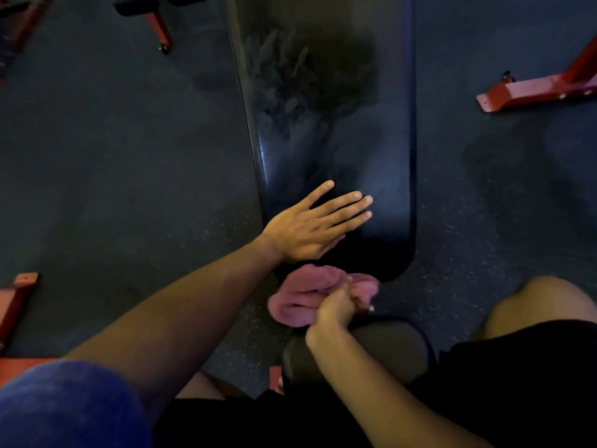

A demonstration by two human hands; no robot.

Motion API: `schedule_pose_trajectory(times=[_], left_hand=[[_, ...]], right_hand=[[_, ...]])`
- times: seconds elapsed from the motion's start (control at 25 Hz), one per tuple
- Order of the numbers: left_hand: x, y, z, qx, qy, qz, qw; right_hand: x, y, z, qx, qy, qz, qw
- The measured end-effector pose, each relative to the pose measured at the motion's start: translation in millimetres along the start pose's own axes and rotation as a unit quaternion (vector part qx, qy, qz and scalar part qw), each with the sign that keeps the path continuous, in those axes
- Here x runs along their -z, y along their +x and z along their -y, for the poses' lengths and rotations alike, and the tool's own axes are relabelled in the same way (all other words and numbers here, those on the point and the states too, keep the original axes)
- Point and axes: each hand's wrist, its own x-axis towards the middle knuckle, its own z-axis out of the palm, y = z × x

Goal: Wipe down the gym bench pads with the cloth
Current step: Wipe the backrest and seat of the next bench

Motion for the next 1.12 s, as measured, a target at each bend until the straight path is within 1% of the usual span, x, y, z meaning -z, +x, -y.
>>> schedule_pose_trajectory(times=[0.08,0.12,0.2,0.28,0.4,0.48,0.52,0.6,0.68,0.76,0.84,0.96,1.0,1.04,1.12], left_hand=[[-1,-2,-2,0.007,0.000,0.000,1.000],[-1,-1,-3,0.009,0.001,0.000,1.000],[-1,0,-3,0.010,-0.005,-0.006,1.000],[-3,-2,-2,0.010,-0.001,-0.015,1.000],[-1,-1,-3,0.011,0.001,-0.017,1.000],[0,-2,-4,0.009,0.001,-0.011,1.000],[0,-2,-4,0.010,0.003,-0.008,1.000],[2,-1,-4,0.010,0.004,-0.004,1.000],[1,-2,-3,0.008,0.003,-0.002,1.000],[2,-2,-4,0.006,0.004,-0.003,1.000],[2,-1,-3,0.010,0.002,-0.008,1.000],[1,-2,-4,0.011,0.002,-0.007,1.000],[1,-2,-4,0.010,0.001,-0.008,1.000],[1,-2,-4,0.010,0.000,-0.010,1.000],[1,-2,-4,0.013,-0.003,-0.017,1.000]], right_hand=[[-9,-9,-28,0.012,-0.050,-0.014,0.999],[-11,-7,-39,0.022,-0.061,-0.006,0.998],[-8,0,-41,0.075,-0.058,-0.011,0.995],[9,12,-13,0.147,-0.040,-0.039,0.988],[41,27,45,0.210,-0.043,-0.104,0.971],[58,40,68,0.264,-0.052,-0.118,0.956],[62,45,72,0.277,-0.047,-0.117,0.953],[59,45,66,0.270,-0.066,-0.117,0.953],[47,32,45,0.261,-0.100,-0.115,0.953],[32,20,12,0.224,-0.112,-0.086,0.964],[15,6,-24,0.167,-0.145,-0.039,0.974],[0,-19,-66,0.107,-0.184,0.065,0.975],[1,-21,-71,0.103,-0.187,0.084,0.973],[3,-19,-71,0.117,-0.177,0.097,0.972],[14,-6,-49,0.170,-0.135,0.092,0.972]])
